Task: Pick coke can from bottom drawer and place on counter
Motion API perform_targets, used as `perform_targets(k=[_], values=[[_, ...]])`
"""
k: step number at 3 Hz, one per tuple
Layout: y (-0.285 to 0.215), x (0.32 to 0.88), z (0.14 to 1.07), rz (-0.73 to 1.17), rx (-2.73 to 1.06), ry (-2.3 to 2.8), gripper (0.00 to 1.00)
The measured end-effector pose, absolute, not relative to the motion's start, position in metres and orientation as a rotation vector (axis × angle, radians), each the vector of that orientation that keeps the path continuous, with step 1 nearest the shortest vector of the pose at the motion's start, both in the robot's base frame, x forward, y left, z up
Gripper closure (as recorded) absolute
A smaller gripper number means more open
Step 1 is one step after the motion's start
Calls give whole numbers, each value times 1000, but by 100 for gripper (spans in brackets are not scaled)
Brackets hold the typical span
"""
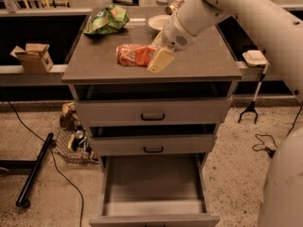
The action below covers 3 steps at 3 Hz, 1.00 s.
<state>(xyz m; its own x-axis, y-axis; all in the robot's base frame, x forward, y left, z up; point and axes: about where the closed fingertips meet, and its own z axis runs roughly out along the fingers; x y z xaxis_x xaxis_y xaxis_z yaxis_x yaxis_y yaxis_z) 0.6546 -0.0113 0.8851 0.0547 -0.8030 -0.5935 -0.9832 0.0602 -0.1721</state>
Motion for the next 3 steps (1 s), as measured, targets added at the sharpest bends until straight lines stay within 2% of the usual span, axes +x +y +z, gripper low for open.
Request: perform_targets(k=[2,3], values=[[-34,728,882,391,-1583,1951,100],[-45,753,869,401,-1486,2023,82]])
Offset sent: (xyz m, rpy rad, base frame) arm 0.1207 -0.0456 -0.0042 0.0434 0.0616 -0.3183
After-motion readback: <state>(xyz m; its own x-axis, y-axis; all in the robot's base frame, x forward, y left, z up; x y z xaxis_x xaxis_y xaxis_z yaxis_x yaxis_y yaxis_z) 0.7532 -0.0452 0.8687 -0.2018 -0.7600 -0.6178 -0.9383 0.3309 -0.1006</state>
